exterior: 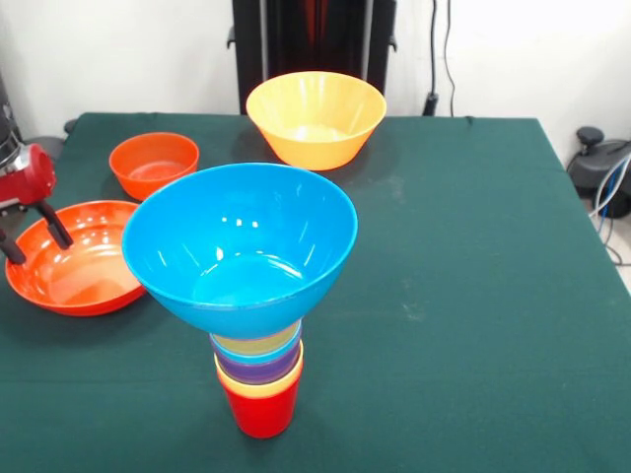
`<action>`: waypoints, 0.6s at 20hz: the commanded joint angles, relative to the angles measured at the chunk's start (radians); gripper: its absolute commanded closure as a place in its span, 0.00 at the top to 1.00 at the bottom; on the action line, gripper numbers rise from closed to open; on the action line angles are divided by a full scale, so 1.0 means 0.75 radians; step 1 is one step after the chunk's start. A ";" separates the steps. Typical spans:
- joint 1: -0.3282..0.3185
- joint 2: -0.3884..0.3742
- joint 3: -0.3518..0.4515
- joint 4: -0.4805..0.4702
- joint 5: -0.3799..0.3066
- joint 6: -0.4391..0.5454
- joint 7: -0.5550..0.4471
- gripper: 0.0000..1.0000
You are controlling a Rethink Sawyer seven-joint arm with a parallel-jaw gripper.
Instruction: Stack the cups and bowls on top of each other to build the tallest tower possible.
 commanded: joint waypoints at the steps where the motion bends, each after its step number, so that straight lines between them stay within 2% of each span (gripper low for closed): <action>1: 0.024 -0.027 0.047 -0.001 -0.084 0.103 -0.540 1.00; 4: 0.021 -0.031 0.048 -0.003 -0.076 0.109 -0.556 1.00; 12: 0.022 -0.147 0.045 0.058 -0.017 0.176 -0.506 1.00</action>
